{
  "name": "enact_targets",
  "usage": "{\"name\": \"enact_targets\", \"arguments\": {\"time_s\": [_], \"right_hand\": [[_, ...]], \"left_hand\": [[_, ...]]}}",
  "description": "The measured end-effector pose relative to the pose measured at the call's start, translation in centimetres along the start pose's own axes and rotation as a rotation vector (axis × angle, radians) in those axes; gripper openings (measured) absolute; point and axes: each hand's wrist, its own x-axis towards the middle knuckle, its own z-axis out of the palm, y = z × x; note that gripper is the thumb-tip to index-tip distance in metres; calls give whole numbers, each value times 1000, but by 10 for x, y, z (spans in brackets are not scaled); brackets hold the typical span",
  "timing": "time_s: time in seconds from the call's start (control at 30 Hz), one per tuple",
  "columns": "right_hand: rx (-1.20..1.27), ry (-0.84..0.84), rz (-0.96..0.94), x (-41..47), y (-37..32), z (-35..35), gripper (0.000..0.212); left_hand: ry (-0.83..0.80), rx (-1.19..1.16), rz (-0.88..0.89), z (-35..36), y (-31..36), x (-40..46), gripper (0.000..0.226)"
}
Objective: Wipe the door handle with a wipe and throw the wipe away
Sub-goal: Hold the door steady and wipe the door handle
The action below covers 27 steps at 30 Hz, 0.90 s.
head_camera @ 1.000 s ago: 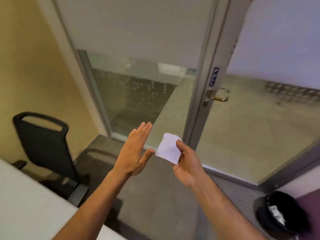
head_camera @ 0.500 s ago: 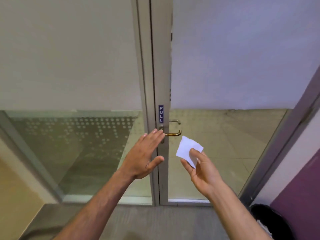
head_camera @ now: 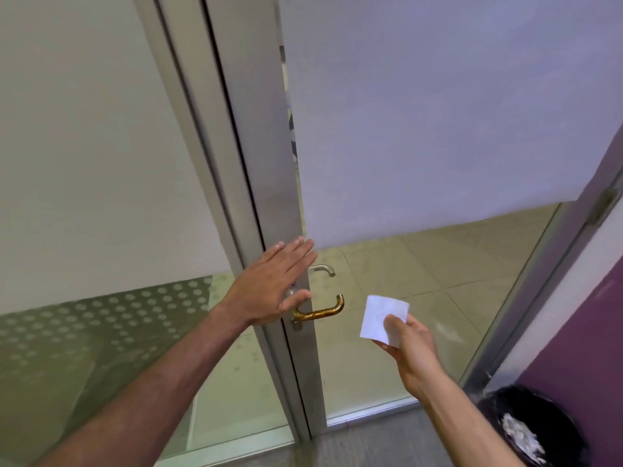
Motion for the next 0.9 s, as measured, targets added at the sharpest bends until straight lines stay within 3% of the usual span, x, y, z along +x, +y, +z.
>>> {"name": "enact_targets", "arguments": {"time_s": [0.2,0.33,0.47,0.63,0.73,0.9], "right_hand": [[-369,-2,-91,81,16,27,20],[-735,-51,-321,121,22,45,23],[-993,-209,-461,134,29,68,24],[-1227,-504,-301,137,27,79,36],[-1415,-570,-370,149,20,72,45],[-1759,-718,-622,168,6,69,17]], "left_hand": [[13,159,156,34,-31,41,74],[46,324,262,40,-59,65,65],[110,409,291,40,-79,80,69],[142,511,340,50,-87,82,68],[145,514,344,51,-87,83,62],[74,488,340,53,-89,83,55]]}}
